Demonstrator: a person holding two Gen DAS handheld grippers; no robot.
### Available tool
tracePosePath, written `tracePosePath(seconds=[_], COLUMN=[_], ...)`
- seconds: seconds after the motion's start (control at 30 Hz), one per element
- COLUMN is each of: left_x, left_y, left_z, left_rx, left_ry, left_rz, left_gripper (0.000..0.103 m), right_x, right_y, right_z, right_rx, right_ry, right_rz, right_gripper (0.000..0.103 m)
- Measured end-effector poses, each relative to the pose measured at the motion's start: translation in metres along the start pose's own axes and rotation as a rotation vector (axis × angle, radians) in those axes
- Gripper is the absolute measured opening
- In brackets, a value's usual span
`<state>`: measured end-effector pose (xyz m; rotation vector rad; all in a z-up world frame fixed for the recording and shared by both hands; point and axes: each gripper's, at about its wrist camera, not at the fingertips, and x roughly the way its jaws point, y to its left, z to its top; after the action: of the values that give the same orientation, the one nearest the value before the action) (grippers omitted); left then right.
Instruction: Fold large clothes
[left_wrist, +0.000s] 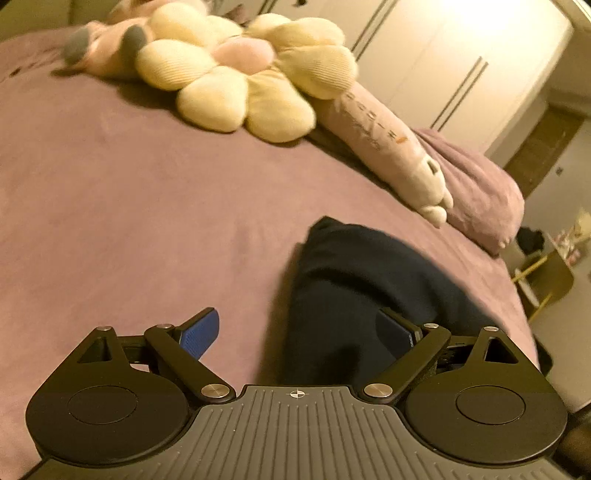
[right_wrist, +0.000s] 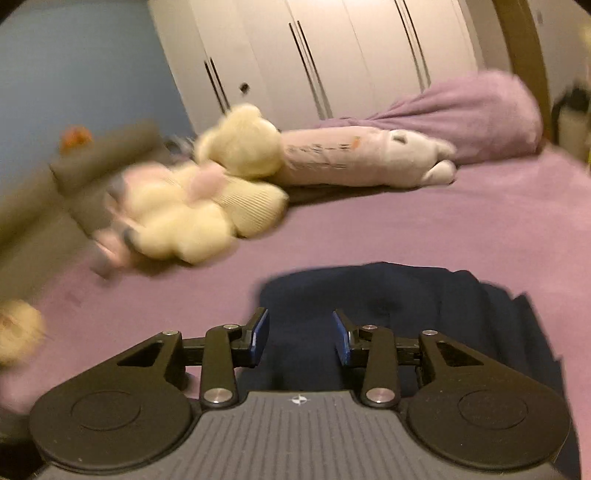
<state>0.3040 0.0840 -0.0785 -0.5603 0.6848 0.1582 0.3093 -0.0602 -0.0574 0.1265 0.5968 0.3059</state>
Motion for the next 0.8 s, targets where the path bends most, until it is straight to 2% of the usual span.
tracePosePath(seconds=[0.1, 0.13, 0.2, 0.3, 0.5, 0.6, 0.67, 0.73, 0.8], left_x=[0.026, 0.034, 0.050, 0.070, 0.093, 0.092, 0.083, 0.069, 0.044], left_y=[-0.031, -0.041, -0.060, -0.074, -0.055, -0.053, -0.048, -0.044, -0.038], left_z=[-0.008, -0.013, -0.024, -0.038, -0.055, -0.052, -0.046, -0.042, -0.046], left_rx=[0.028, 0.046, 0.096, 0.176, 0.127, 0.122, 0.101, 0.098, 0.105], left_ry=[0.005, 0.005, 0.019, 0.011, -0.008, 0.003, 0.023, 0.051, 0.057], left_rz=[-0.021, -0.025, -0.022, 0.070, 0.065, 0.058, 0.032, 0.017, 0.010], left_gripper=[0.095, 0.095, 0.099, 0.103, 0.103, 0.103, 0.103, 0.103, 0.103], right_x=[0.020, 0.021, 0.020, 0.016, 0.029, 0.040, 0.037, 0.023, 0.004], right_y=[-0.030, -0.043, -0.068, -0.083, -0.082, -0.081, -0.077, -0.079, -0.077], right_z=[-0.020, -0.025, -0.032, -0.044, -0.064, -0.060, -0.053, -0.050, -0.044], right_rx=[0.002, 0.032, 0.099, 0.120, 0.085, 0.072, 0.070, 0.103, 0.123], right_ry=[0.015, 0.009, -0.005, -0.030, -0.094, -0.093, -0.091, -0.098, -0.085], right_rz=[-0.152, -0.169, -0.165, -0.182, -0.183, -0.190, -0.179, -0.121, -0.073], right_gripper=[0.031, 0.031, 0.026, 0.026, 0.026, 0.027, 0.029, 0.040, 0.058])
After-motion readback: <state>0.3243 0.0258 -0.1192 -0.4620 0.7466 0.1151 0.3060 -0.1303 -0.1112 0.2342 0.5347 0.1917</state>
